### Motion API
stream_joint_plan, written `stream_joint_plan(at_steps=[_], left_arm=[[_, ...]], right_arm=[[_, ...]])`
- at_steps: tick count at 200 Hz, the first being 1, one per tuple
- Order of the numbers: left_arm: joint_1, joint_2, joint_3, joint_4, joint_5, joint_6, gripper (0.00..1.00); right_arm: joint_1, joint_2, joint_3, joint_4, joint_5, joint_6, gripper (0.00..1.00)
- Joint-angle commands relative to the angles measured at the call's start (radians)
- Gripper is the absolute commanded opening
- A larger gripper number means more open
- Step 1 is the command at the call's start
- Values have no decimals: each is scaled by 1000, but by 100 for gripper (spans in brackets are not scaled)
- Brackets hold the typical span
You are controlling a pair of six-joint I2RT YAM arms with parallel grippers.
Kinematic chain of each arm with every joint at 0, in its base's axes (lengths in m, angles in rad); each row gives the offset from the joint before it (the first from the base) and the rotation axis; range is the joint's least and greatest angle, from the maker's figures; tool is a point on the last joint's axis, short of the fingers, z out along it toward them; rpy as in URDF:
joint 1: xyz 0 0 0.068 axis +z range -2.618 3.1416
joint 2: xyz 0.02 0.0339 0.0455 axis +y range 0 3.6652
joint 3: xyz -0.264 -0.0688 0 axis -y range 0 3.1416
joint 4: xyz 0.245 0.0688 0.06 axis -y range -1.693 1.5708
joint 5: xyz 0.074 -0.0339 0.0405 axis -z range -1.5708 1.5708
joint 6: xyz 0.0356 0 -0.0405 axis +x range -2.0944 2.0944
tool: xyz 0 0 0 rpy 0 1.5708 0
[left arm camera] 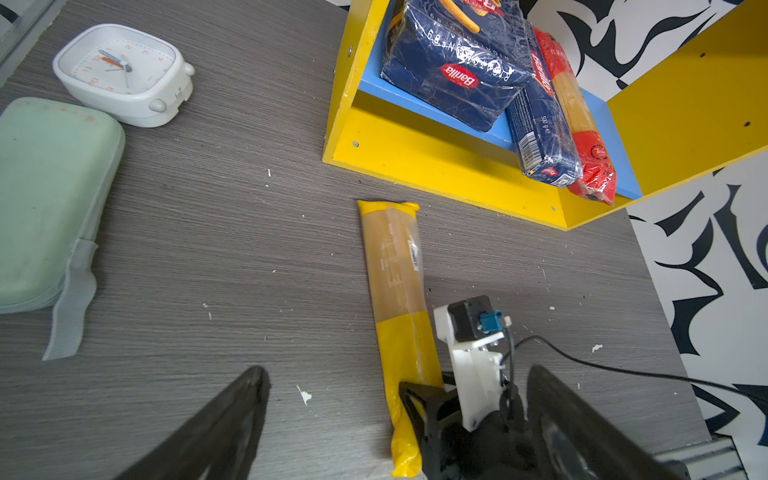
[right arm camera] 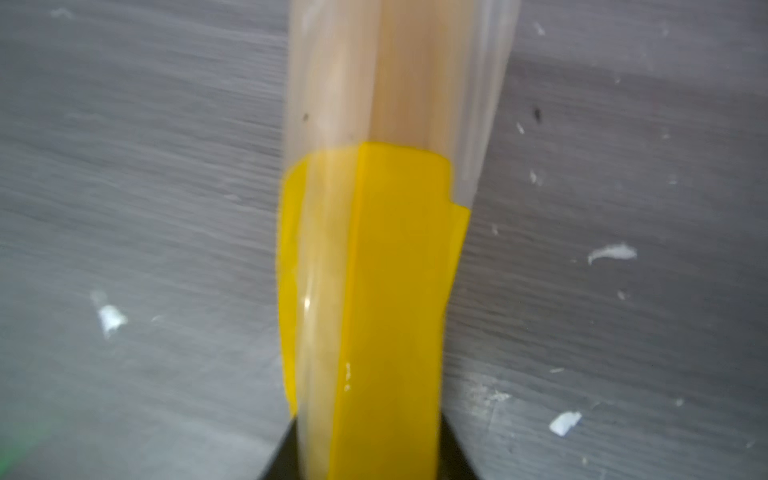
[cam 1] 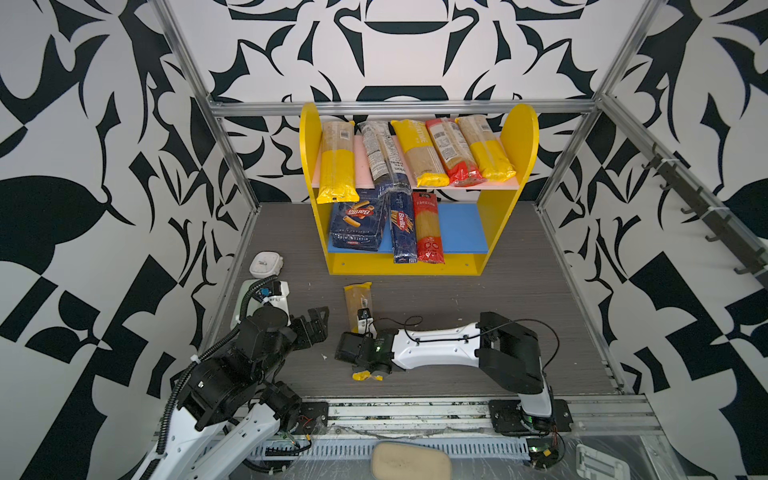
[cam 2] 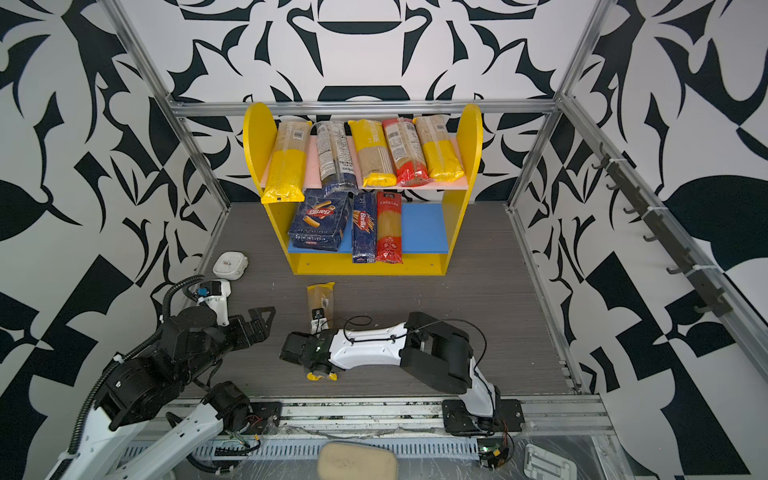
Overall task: Place and organize the pasta boxes and bags onto the shelf
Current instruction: 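Grasp the yellow-banded spaghetti bag with the right gripper and tilt it upright, then set the yellow-banded bag upright on the blue shelf beside the red bag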
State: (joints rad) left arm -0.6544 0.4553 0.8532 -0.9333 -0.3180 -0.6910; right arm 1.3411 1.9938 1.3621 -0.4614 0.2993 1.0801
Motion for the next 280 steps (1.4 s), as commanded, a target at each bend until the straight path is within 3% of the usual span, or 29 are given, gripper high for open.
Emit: stream_joint_plan(at_steps=[1, 105, 155, 205, 241, 280], left_arm=[[4, -8, 28, -29, -10, 1, 99], [4, 56, 27, -16, -21, -7, 99], [4, 149, 28, 49, 1, -18, 99], [4, 286, 48, 179, 73, -22, 99], [2, 365, 74, 229, 100, -9, 99], [2, 411, 87, 271, 119, 3, 99]], right_arm=[[8, -25, -101, -24, -80, 13, 1], [-41, -565, -513, 194, -93, -6, 0], [-66, -944, -599, -29, 29, -23, 0], [-77, -1222, -561, -309, 172, -32, 0], [-84, -1295, -498, -427, 252, -55, 0], [-140, -1262, -400, -478, 314, -140, 0]])
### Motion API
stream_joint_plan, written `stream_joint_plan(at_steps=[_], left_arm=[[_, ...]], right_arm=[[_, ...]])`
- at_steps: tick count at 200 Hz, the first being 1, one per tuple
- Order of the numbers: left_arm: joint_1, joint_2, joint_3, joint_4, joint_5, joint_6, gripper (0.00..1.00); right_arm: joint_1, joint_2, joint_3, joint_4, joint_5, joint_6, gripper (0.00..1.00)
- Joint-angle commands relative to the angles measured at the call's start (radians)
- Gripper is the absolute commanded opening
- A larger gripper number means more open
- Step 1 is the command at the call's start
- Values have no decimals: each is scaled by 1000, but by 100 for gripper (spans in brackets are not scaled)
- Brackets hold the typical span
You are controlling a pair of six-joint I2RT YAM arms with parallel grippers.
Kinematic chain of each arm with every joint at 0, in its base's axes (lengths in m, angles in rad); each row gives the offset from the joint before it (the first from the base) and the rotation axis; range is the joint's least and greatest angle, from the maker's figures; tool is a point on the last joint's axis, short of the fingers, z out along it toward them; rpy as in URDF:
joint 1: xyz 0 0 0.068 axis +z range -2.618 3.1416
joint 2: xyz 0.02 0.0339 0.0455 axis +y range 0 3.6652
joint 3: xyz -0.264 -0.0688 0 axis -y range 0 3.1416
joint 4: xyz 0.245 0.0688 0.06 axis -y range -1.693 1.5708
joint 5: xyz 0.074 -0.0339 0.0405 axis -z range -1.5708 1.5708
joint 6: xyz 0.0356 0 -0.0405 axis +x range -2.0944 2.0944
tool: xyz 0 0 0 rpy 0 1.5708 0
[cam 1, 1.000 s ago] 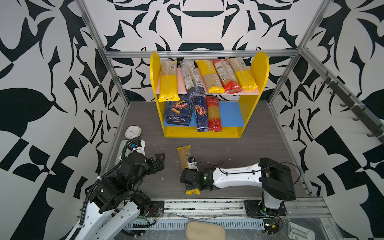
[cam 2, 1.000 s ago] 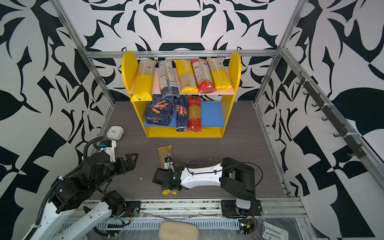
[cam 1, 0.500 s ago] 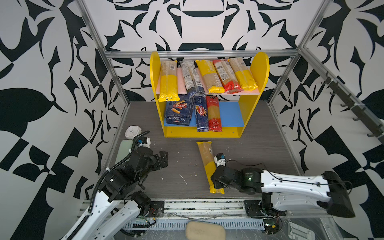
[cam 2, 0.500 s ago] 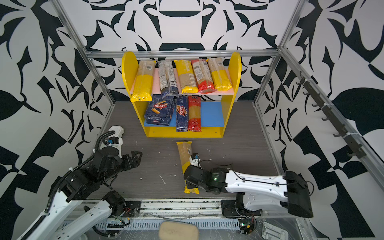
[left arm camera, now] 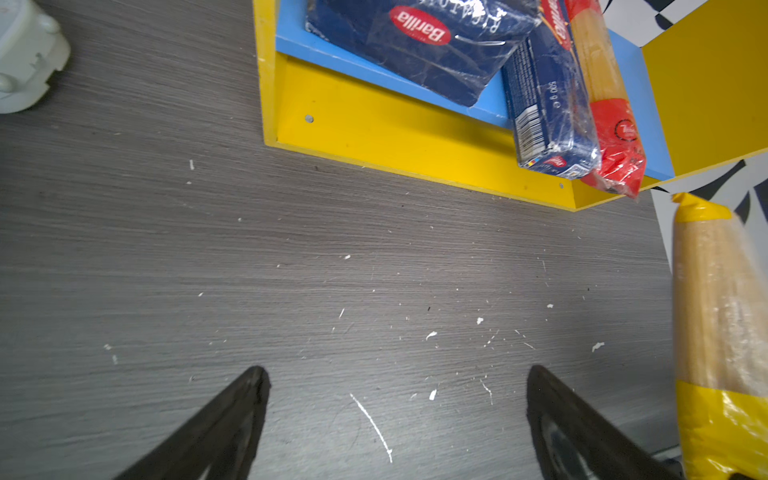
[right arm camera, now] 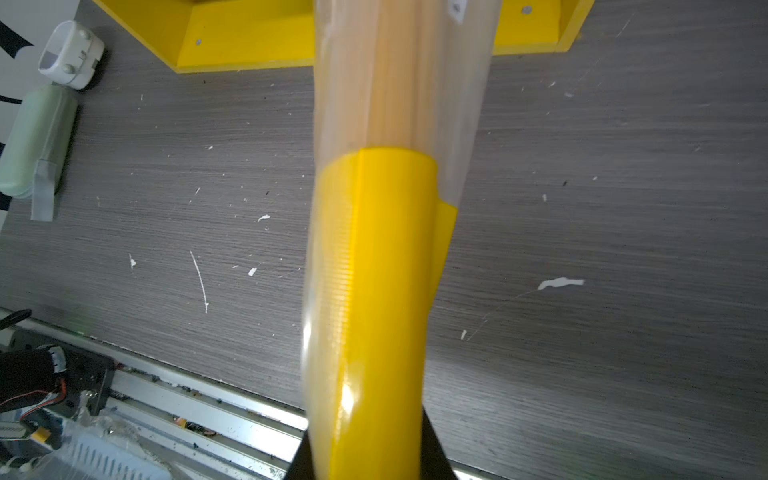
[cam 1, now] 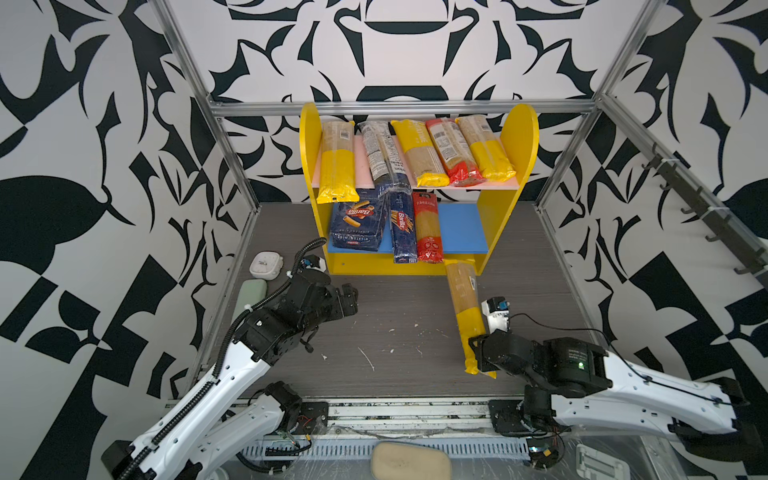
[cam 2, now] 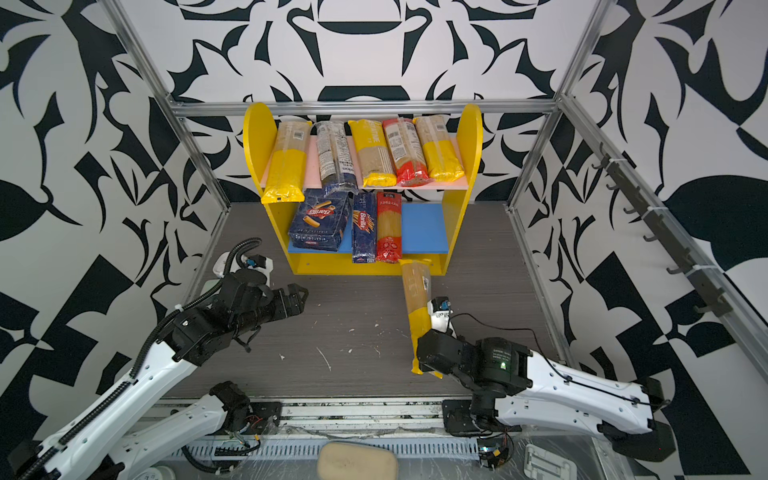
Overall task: Place and organize the pasta boxes and bags onto the shelf
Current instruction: 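Set the yellow-banded bag upright on the blue shelf beside the red bag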
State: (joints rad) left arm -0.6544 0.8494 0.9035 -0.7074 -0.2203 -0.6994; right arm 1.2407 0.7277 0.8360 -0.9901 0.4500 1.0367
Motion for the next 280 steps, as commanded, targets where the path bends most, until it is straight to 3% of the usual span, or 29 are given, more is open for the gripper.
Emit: stream_joint_plan(at_steps=[1, 63, 133, 205, 280], left_arm=[[2, 18, 38, 45, 21, 12, 99], [2, 66, 71, 66, 8, 56, 99], [2, 91, 101, 66, -5, 88, 99], [2, 105, 114, 57, -42, 116, 99], [2, 131, 150, 30, -66, 146, 99]], right_arm=[[-44, 6, 129, 51, 163, -101, 0], [-456, 207, 265, 201, -95, -399, 0], [-690, 467, 470, 332, -238, -583, 0], [-835, 686, 530, 534, -366, -706, 0], [-890, 802, 600, 577, -382, -739, 0]])
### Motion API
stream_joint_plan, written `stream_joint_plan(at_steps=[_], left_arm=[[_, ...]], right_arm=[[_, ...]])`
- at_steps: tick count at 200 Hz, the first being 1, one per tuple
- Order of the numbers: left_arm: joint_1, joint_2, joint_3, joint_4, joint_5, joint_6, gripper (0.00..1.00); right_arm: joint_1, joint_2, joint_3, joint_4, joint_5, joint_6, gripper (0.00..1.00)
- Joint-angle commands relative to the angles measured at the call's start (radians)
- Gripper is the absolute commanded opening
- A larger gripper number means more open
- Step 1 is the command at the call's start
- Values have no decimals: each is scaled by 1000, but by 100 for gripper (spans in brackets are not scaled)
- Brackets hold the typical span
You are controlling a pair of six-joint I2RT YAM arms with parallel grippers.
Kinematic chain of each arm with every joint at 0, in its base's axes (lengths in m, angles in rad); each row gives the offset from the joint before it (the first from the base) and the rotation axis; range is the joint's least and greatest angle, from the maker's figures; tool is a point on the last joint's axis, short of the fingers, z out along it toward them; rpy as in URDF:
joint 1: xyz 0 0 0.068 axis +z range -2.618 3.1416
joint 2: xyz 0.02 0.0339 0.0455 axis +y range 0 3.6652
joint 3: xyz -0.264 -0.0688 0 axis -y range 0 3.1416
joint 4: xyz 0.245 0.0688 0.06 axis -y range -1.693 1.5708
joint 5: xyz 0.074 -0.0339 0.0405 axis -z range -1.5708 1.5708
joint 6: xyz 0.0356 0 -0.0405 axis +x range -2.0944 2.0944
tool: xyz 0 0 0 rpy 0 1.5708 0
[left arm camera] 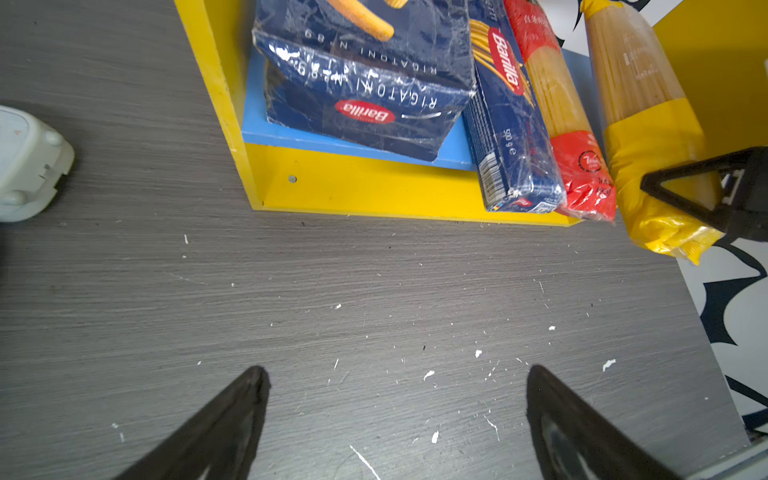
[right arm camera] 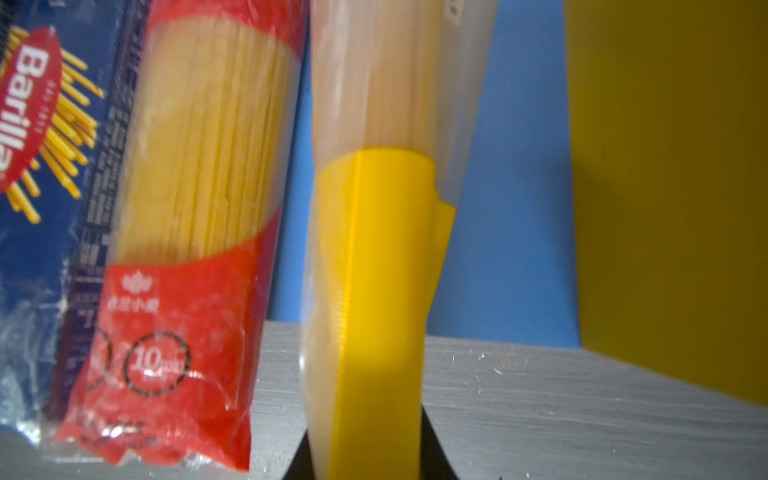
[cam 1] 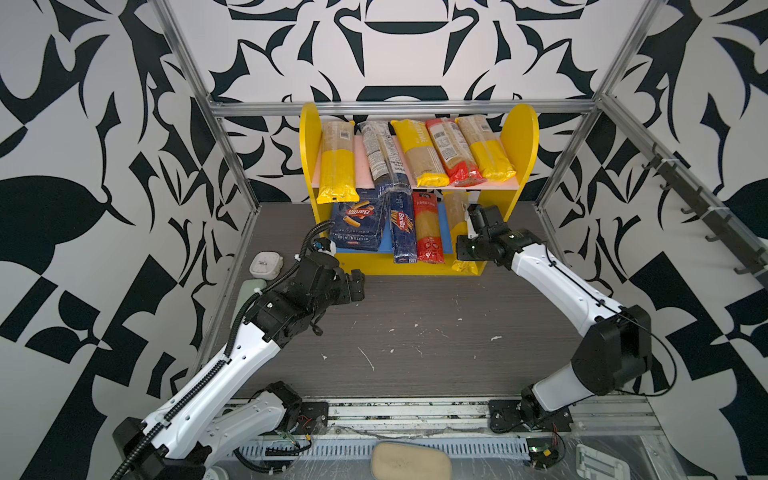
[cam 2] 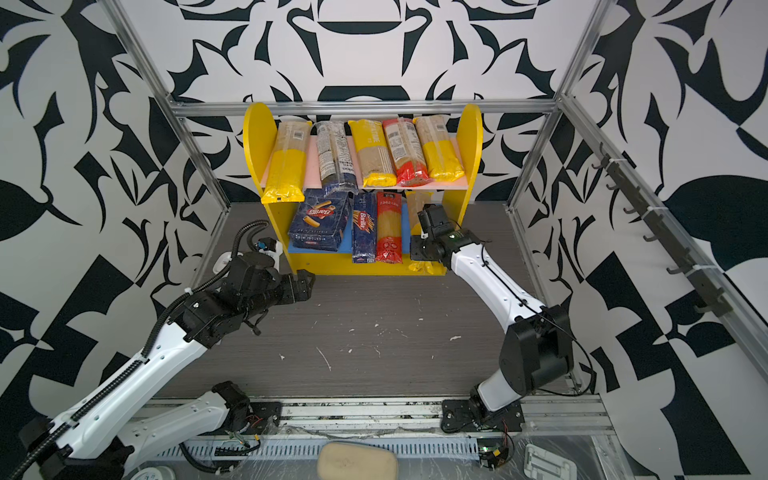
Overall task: Place and organize the pasta boxes and bags onto the shelf
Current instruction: 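Set the yellow-banded bag upright on the blue shelf beside the red bag, then open the right gripper and withdraw it from the shelf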
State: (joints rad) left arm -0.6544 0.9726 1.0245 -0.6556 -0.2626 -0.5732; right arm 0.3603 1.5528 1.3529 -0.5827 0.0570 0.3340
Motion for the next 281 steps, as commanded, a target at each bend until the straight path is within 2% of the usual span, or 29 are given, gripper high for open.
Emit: stream_joint_plan(at_steps=[1, 22, 28, 59, 64, 69, 74, 84, 132, 178, 219, 281], left_arm=[[2, 8, 29, -22, -24, 20, 99], [2, 12, 34, -22, -26, 24, 99], [2, 14, 35, -22, -27, 26, 99], [2, 24, 39, -27, -23, 33, 99], [2, 27, 40, -27, -20, 36, 99], [2, 30, 43, -30, -14, 38, 99], [2, 33, 46, -32, -12, 42, 99], [2, 40, 50, -35, -9, 43, 99], [2, 36, 46, -36, -9, 49, 99], [2, 19, 46, -57, -20, 55, 99], [4, -15, -7, -31, -31, 64, 99], [15, -64, -168, 87, -44, 61, 99]], right_arm=[[-10, -21, 84, 170, 11, -36, 0], [-15, 5, 88, 189, 7, -33, 0], [-16, 13, 89, 195, 10, -36, 4], [-23, 32, 92, 199, 15, -35, 41], [-24, 29, 87, 202, 15, -35, 51], [-24, 25, 83, 202, 14, -32, 67], [-25, 21, 80, 206, 14, -31, 78], [-28, 17, 71, 208, 9, -28, 87], [-29, -21, 43, 178, -12, -3, 93], [-29, -104, -77, 165, -43, 55, 99], [-21, -238, -230, 189, -132, 127, 99], [28, -516, -418, 50, -65, 118, 99]])
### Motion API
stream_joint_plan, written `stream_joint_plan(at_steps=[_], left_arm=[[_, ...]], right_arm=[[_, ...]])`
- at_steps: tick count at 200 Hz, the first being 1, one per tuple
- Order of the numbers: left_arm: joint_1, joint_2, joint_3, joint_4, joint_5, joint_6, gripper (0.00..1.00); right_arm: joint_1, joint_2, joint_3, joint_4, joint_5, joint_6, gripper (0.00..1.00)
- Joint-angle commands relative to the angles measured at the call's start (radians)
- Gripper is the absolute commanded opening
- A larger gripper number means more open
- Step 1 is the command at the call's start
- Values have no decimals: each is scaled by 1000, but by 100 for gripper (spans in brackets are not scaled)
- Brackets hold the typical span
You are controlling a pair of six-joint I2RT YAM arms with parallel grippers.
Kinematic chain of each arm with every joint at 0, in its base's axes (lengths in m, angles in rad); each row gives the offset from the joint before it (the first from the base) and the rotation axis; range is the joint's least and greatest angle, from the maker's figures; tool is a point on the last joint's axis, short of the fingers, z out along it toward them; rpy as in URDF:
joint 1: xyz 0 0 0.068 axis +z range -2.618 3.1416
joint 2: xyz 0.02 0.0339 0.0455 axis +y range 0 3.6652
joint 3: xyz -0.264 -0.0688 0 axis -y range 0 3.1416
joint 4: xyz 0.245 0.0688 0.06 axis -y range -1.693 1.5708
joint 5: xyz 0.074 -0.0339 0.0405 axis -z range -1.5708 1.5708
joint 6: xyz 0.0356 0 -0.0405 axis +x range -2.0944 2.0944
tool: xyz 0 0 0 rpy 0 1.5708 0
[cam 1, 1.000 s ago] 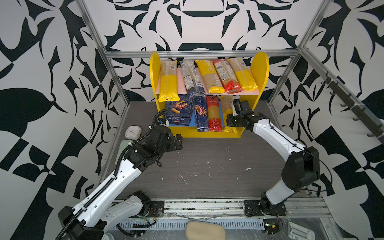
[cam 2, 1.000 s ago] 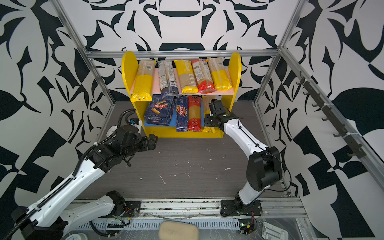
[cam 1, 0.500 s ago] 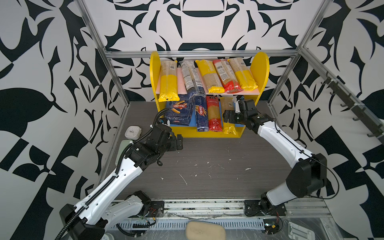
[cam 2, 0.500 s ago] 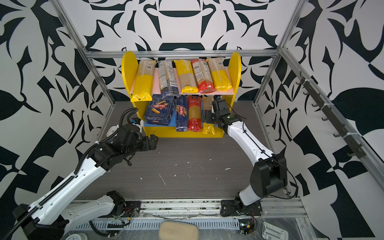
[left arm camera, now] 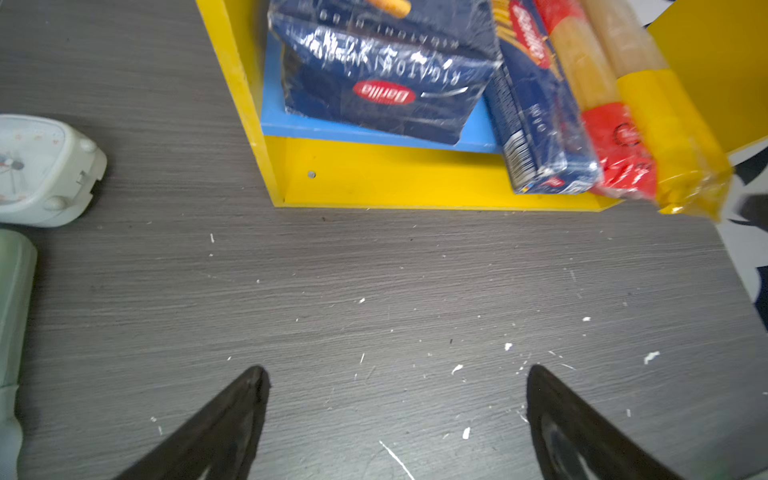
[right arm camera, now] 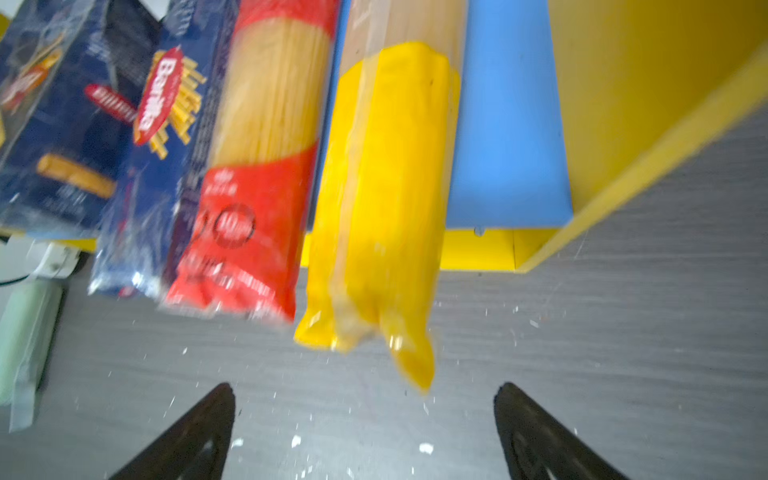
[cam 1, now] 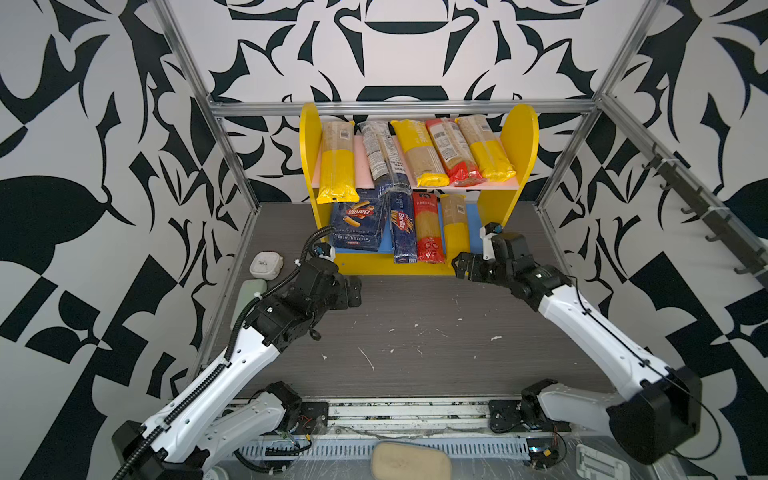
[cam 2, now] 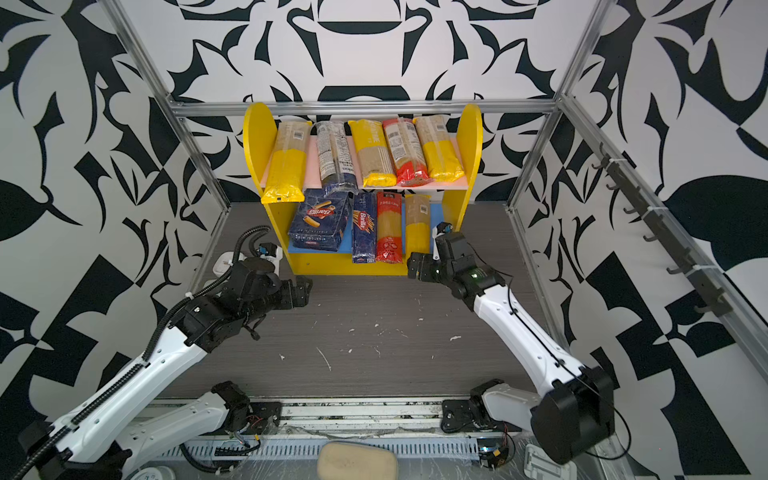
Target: Place and organize the pasta boxes and bags onto the shelf
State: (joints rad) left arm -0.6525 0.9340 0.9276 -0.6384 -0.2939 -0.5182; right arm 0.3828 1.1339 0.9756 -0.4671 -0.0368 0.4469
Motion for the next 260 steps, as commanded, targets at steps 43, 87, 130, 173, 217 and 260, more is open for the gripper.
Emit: stream_joint_plan(at_steps=[43, 87, 130, 173, 217, 260], left_arm=[[95, -63, -190, 147, -7, 1, 99], [231, -100, -280, 253, -55, 61, 99], [363, -93, -311, 336, -127, 120, 99], [442, -64, -399, 551, -197, 227, 99], [574, 93, -516, 910, -180, 289, 99], [639, 258, -633, 1312, -109, 358, 99]], right_arm=[[7, -199, -140, -222, 179, 17, 99], [7, -291, -242, -237, 293, 61, 99], [6, -315, -318, -141, 429, 25, 99], [5, -299, -350, 39, 564, -92, 99], [-14, -263, -474, 396, 626, -197, 99], [-124, -181, -567, 704, 599, -289, 99]])
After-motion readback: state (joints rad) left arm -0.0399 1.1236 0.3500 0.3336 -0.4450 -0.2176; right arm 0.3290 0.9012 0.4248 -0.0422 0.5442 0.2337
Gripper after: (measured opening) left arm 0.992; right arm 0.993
